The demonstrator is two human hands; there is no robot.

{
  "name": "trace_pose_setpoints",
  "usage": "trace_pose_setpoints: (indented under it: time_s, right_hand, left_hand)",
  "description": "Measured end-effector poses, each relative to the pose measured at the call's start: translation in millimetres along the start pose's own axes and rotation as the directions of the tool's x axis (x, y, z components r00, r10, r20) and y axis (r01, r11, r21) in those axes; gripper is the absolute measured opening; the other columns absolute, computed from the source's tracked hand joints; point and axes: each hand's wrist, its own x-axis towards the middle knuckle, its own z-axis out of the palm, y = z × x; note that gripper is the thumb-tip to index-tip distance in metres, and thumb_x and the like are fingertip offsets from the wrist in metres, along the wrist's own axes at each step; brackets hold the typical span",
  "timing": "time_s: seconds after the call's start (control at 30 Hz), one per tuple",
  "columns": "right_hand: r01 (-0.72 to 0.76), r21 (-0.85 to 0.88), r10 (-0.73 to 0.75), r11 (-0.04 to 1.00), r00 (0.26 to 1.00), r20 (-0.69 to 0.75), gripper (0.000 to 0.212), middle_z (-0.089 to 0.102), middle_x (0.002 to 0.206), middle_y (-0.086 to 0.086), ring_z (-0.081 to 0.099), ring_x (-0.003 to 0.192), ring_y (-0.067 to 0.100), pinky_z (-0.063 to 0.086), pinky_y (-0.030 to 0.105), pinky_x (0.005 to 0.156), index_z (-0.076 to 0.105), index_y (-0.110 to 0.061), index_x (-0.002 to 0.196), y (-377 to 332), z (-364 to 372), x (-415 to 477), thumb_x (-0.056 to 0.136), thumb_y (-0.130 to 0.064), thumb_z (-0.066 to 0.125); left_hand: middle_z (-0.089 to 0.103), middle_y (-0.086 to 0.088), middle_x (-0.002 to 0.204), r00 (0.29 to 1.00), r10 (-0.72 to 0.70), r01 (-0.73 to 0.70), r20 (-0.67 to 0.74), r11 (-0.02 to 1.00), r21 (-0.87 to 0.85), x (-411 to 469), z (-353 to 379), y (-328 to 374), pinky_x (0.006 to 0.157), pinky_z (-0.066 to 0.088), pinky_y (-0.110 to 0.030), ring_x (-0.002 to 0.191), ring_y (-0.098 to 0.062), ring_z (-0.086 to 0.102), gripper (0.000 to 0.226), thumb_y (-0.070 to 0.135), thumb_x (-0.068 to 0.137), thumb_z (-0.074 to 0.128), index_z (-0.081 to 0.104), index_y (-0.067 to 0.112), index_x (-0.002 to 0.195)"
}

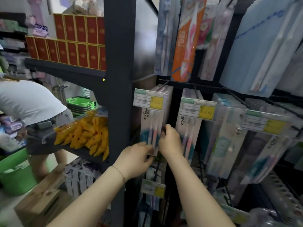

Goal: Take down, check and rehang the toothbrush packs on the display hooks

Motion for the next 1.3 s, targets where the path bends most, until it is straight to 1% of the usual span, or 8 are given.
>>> trace_pose_setpoints:
  time_s: [0.17,0.3,0.37,0.57,0.7,0.8,0.9,1.3]
  right_hand:
    - [-0.004,0.25,0.018,0.968,0.998,-0.052,0.015,0.064,0.099,0.009,0.061,0.091,0.023,0.047,0.03,0.075,0.064,-0.008,0.099,0,10,2,0.096,-0.013,0.05]
    - [0.021,0.35,0.02,0.937,0.993,-0.114,0.013,0.062,0.079,0.003,0.061,0.074,0.022,0.051,0.038,0.067,0.058,-0.009,0.093,1,12,-5,0.098,-0.013,0.048]
    - [0.053,0.355,0.006,0.934,0.987,-0.164,0.012,0.061,0.076,0.001,0.061,0.072,0.021,0.052,0.039,0.066,0.058,-0.011,0.094,2,12,-6,0.098,-0.013,0.047]
    - [0.066,0.281,-0.022,0.957,0.987,-0.158,0.018,0.066,0.087,0.0,0.059,0.076,0.012,0.042,0.023,0.064,0.065,-0.014,0.103,-3,2,-3,0.096,-0.011,0.048]
    - [0.063,0.202,-0.038,0.977,0.991,-0.129,0.017,0.065,0.077,0.004,0.059,0.067,0.016,0.041,0.022,0.053,0.063,-0.012,0.094,0,-6,-13,0.098,-0.017,0.048]
    - [0.06,0.146,-0.036,0.987,0.986,-0.162,0.018,0.065,0.074,0.006,0.061,0.066,0.018,0.043,0.019,0.056,0.061,-0.011,0.09,6,-12,-27,0.099,-0.017,0.047]
    - [0.05,0.121,-0.026,0.991,0.981,-0.192,0.017,0.064,0.075,0.005,0.061,0.068,0.02,0.051,0.033,0.062,0.06,-0.011,0.089,12,-19,-41,0.099,-0.016,0.047]
    - [0.025,0.119,0.0,0.993,0.979,-0.202,0.013,0.061,0.066,-0.001,0.058,0.058,0.012,0.048,0.033,0.055,0.059,-0.016,0.088,48,-55,-91,0.097,-0.02,0.051]
  left_hand:
    - [0.053,0.006,0.098,1.0,0.018,-0.018,-0.003,1.0,-0.015,1,3,-4,0.076,0.051,-0.036,0.091,-0.016,0.057,0.017,0.036,0.093,0.049,0.057,0.025,0.103]
    - [0.052,0.008,0.097,0.999,0.026,-0.026,-0.02,1.0,-0.015,2,4,-7,0.076,0.05,-0.034,0.091,-0.015,0.056,0.016,0.037,0.093,0.049,0.057,0.025,0.101]
    - [0.053,0.007,0.098,0.999,0.03,-0.03,-0.024,0.999,-0.013,2,5,-7,0.077,0.05,-0.032,0.092,-0.015,0.056,0.017,0.038,0.093,0.049,0.057,0.026,0.103]
    - [0.054,0.007,0.101,0.999,0.036,-0.036,-0.024,0.999,-0.02,3,5,-8,0.079,0.051,-0.033,0.093,-0.014,0.057,0.019,0.039,0.093,0.05,0.058,0.027,0.106]
    - [0.054,0.008,0.099,0.999,0.035,-0.036,-0.026,0.999,-0.033,2,5,-8,0.077,0.051,-0.033,0.09,-0.013,0.057,0.018,0.037,0.093,0.05,0.058,0.027,0.105]
    - [0.054,0.008,0.097,0.999,0.013,-0.015,-0.044,0.999,-0.046,4,5,-5,0.076,0.053,-0.036,0.087,-0.014,0.058,0.016,0.034,0.092,0.05,0.058,0.028,0.105]
    - [0.053,0.009,0.097,0.997,-0.007,0.001,-0.081,0.997,-0.076,5,7,0,0.076,0.054,-0.035,0.086,-0.012,0.057,0.017,0.034,0.093,0.05,0.057,0.028,0.107]
    - [0.056,0.006,0.101,0.996,-0.071,0.065,-0.046,0.99,-0.123,6,21,28,0.074,0.053,-0.033,0.086,-0.012,0.057,0.025,0.043,0.092,0.053,0.056,0.023,0.107]
